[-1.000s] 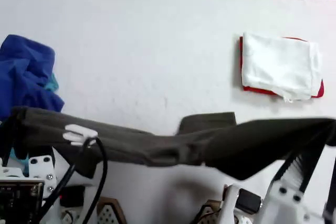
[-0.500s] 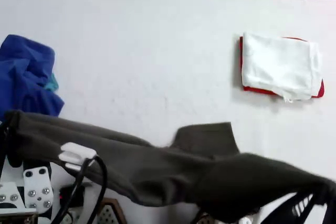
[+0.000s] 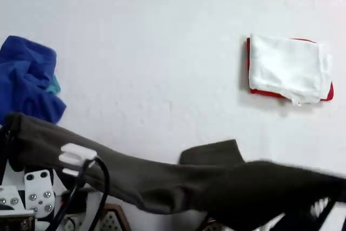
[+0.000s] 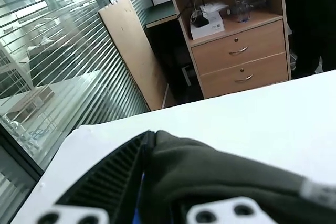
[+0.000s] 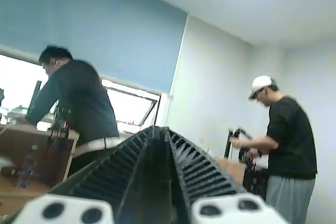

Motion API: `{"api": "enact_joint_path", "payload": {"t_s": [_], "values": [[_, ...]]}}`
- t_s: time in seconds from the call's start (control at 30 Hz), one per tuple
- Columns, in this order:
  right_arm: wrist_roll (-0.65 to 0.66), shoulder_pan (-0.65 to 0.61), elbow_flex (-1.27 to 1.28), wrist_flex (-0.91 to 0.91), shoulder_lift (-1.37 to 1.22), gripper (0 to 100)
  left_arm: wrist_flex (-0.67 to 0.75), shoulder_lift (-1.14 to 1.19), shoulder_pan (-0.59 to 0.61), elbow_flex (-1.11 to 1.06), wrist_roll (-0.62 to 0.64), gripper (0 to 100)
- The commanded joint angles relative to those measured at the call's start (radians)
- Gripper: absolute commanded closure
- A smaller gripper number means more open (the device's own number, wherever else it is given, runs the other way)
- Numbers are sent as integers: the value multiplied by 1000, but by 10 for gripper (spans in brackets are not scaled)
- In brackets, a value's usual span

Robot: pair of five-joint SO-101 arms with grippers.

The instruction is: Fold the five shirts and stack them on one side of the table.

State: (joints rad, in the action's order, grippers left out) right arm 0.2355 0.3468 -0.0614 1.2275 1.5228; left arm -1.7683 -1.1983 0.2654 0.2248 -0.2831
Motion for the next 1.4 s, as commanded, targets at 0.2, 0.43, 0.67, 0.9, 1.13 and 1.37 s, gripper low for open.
{"api": "enact_joint_path", "payload": {"t_s": [0.2, 0.43, 0.67, 0.9, 1.13, 1.37], "values": [[-3, 42, 5, 65, -119, 979, -11, 2, 12, -2, 28, 976], [-5, 179, 5, 67, -171, 979, -12, -20, 14, -5, 28, 976], [-6, 185, 5, 68, -176, 979, -3, -121, 14, -150, 26, 976], [-2, 179, -5, 139, -114, 979, 11, -160, 14, -114, 25, 976], [0, 165, -3, 147, 48, 979, 2, -157, 14, -35, 23, 976], [-11, 1, 66, 99, -133, 979, 121, -155, 12, -237, 28, 976]]}}
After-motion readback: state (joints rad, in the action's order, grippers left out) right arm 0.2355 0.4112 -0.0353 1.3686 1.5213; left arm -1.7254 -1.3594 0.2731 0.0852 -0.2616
